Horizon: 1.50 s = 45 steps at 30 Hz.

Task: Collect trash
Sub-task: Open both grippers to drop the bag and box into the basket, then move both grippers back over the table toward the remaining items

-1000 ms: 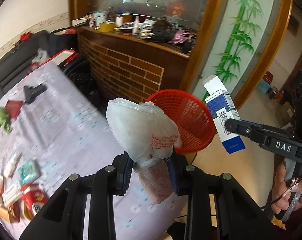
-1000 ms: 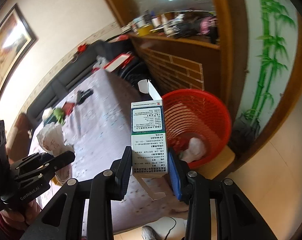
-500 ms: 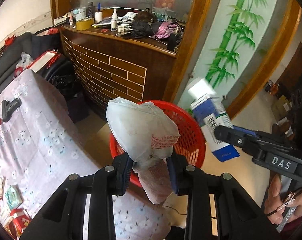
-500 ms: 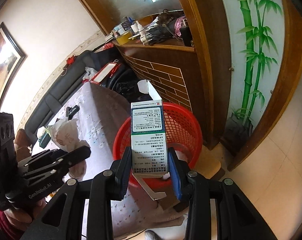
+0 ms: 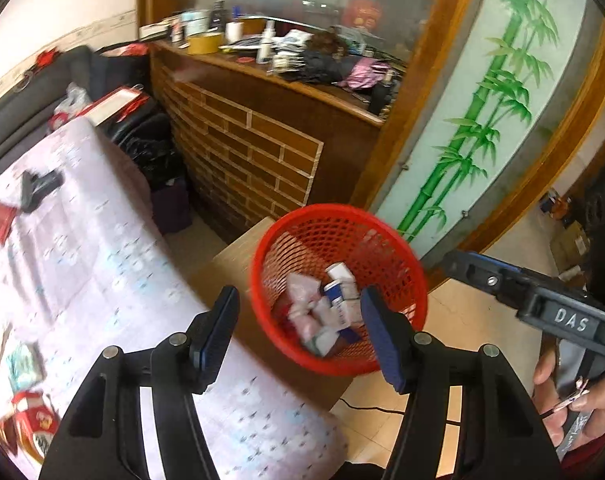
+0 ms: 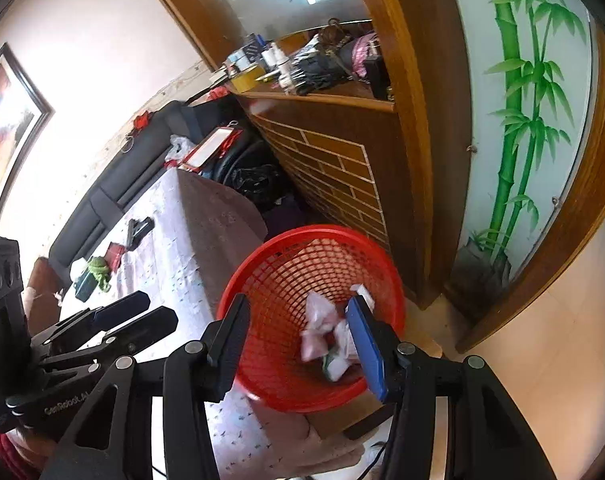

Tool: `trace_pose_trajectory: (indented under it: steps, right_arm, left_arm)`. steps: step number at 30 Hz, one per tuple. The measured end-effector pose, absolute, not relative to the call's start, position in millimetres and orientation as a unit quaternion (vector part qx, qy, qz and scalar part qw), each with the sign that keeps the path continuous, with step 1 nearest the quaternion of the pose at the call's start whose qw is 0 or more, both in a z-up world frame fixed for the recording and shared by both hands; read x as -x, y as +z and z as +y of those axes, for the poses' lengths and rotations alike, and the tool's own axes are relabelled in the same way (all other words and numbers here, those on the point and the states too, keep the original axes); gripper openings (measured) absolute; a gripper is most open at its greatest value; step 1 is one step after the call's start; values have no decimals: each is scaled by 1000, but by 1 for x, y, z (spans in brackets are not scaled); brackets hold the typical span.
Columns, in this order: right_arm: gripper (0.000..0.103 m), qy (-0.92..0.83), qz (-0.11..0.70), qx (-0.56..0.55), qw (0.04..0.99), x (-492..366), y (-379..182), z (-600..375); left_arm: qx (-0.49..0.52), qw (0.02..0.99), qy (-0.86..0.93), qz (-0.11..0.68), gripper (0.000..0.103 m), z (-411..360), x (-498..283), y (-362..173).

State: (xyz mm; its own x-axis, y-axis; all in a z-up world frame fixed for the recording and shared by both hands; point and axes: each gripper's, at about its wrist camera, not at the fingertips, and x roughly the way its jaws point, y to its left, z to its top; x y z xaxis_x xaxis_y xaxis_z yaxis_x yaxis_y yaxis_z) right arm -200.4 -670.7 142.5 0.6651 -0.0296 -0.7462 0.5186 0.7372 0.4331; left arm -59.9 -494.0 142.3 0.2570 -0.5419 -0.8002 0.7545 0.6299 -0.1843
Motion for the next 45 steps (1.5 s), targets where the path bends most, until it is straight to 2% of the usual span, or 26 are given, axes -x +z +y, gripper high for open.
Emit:
trace_pose_trajectory:
  steps: [5, 14, 23, 36, 45]
  right_arm:
    - [60, -136, 388, -323, 852, 190, 141, -642]
    - [60, -71, 432, -302, 847, 151, 125, -571]
    - [60, -1, 474, -263, 840, 107, 114, -480]
    - [65, 95, 523, -184, 827, 39, 99, -343]
    - [71, 118, 540, -158, 818, -9, 79, -272]
  left_arm:
    - [-105, 790, -386, 464, 62, -451, 55, 133]
    - [-71, 811, -327, 480, 62, -354, 43, 125]
    - [-13, 832, -259, 490, 62, -240, 29, 123]
    - [77, 850, -118, 508, 62, -61, 12, 103]
    - [72, 844, -97, 523, 62, -11, 15, 90]
